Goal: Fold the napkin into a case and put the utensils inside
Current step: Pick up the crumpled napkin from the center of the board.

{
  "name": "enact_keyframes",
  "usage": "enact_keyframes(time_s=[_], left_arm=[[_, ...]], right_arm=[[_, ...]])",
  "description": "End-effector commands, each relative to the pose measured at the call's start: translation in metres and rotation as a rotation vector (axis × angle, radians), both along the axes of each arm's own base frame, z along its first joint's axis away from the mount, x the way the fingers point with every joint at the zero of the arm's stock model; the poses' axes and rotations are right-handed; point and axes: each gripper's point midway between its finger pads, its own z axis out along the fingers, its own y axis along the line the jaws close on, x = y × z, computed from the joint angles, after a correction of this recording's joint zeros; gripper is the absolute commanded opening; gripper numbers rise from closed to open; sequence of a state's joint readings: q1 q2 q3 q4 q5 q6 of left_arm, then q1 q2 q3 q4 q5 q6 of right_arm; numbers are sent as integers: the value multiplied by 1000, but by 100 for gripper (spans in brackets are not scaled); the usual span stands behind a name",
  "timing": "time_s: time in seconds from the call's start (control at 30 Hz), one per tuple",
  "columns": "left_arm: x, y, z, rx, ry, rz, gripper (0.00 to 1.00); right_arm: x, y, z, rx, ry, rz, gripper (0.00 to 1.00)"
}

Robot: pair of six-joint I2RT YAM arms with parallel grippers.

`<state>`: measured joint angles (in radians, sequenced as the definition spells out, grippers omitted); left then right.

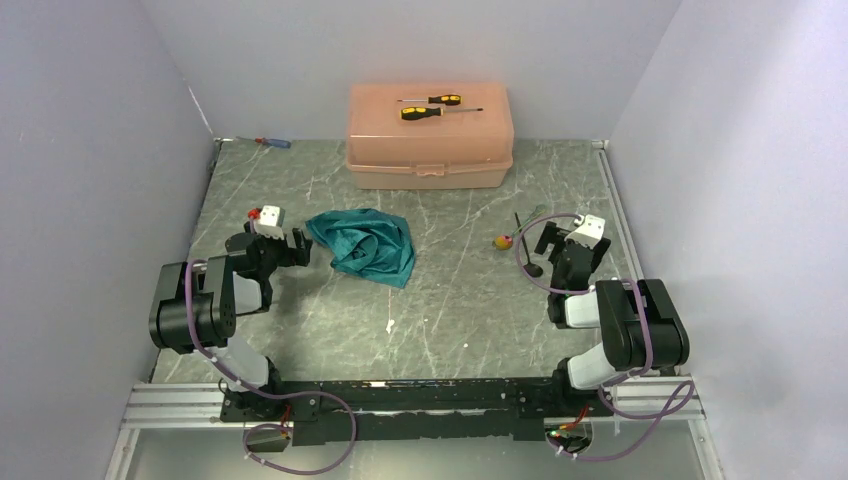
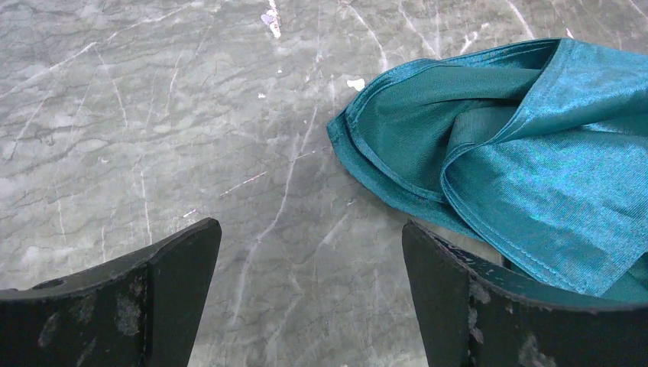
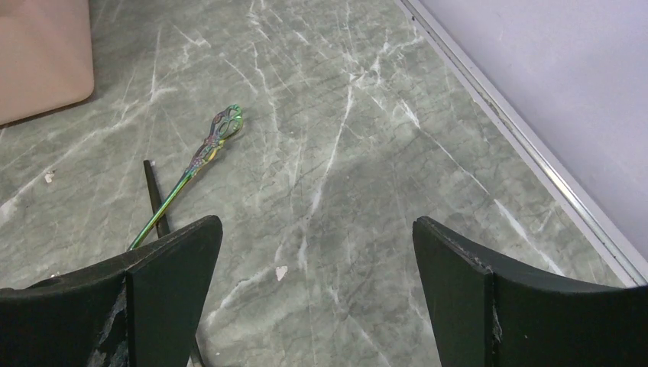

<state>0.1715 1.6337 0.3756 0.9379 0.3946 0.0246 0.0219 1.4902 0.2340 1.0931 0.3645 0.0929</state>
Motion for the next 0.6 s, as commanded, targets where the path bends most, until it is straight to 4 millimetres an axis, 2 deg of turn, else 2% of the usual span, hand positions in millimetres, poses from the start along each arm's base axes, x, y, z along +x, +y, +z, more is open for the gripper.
enact_keyframes(time_s=[0.0, 0.23, 0.3, 0.37, 0.4, 0.43, 0.47, 0.57], left_arm=[[7, 3, 11, 16, -49, 1, 94], [7, 2, 11, 14, -47, 1, 94], [11, 12, 15, 4, -34, 57, 94], [10, 12, 22, -19, 37, 37, 94], [18, 11, 36, -7, 50, 8, 94], [12, 9, 29, -16, 171, -12, 94], [14, 8, 35, -25, 212, -27, 94], [12, 4, 51, -13, 274, -77, 94]], right_arm=[[4, 1, 15, -8, -57, 10, 100], [6, 1, 15, -8, -53, 9, 100], [3, -2, 20, -3, -50, -27, 100], [3, 0, 34, -32, -51, -53, 100], [4, -1, 41, -38, -30, -80, 100], [7, 2, 43, -24, 20, -82, 100], [10, 6, 47, 7, 63, -76, 100], [11, 18, 75, 249, -58, -94, 100]])
